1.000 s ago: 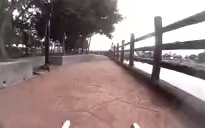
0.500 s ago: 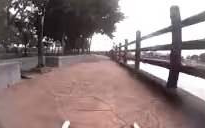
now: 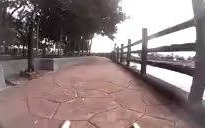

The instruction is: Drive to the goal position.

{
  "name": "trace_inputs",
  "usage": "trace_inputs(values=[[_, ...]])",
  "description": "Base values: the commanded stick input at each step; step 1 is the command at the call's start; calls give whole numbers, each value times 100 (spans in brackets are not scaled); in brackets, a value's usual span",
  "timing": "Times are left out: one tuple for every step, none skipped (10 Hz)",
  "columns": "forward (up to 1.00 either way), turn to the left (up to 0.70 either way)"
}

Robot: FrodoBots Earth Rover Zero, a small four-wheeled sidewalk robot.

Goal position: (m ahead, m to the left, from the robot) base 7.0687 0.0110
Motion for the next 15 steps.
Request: trace_inputs(values=[[100,0],[100,0],[100,0],[100,0],[100,0],[100,-13],[100,-36],[100,-38],[100,-29],[100,-11],[100,0],[100,0],[100,0],[100,0],[100,0]])
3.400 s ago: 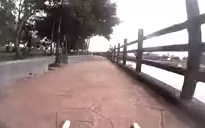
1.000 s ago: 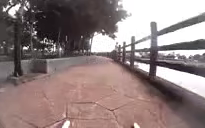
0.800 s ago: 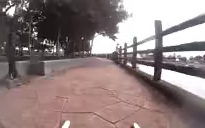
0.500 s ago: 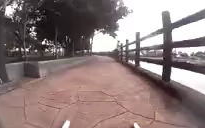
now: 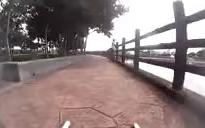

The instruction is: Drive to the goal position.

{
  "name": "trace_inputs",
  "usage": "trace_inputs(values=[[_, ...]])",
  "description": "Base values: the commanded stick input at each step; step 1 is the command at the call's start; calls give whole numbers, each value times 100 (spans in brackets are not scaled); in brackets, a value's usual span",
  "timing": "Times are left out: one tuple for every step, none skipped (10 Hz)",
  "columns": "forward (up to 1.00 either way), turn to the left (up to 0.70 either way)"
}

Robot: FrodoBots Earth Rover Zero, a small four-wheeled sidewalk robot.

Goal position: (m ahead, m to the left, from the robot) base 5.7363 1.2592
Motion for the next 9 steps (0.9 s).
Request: trace_inputs(values=[[100,0],[100,0],[100,0],[100,0],[100,0],[100,0],[100,0],[100,0],[100,0]])
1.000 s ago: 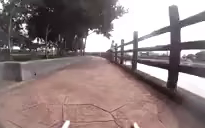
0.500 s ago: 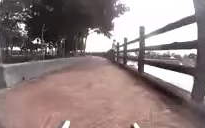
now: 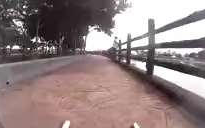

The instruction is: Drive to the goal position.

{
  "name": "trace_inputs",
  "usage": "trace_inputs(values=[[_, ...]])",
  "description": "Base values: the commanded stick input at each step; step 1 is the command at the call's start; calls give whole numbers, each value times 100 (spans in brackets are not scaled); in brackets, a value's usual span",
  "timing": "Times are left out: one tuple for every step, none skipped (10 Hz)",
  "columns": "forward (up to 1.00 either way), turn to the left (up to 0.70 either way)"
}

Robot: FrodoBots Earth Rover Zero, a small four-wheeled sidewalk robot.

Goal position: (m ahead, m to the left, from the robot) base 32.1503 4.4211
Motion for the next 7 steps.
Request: trace_inputs(values=[[100,0],[100,0],[100,0],[100,0],[100,0],[100,0],[100,0]])
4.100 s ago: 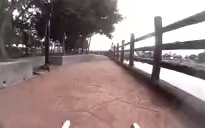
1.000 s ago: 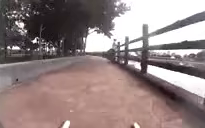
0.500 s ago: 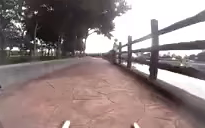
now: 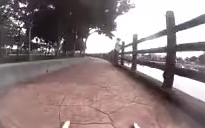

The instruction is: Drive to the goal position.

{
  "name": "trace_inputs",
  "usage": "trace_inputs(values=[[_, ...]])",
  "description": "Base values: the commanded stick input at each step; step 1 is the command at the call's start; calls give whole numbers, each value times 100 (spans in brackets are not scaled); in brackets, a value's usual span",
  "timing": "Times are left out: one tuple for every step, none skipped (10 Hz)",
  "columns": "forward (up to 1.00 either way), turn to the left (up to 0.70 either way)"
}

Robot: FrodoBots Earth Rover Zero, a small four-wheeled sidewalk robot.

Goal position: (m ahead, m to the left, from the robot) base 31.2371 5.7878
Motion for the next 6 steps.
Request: trace_inputs(values=[[100,0],[100,0],[100,0],[100,0],[100,0],[100,0]])
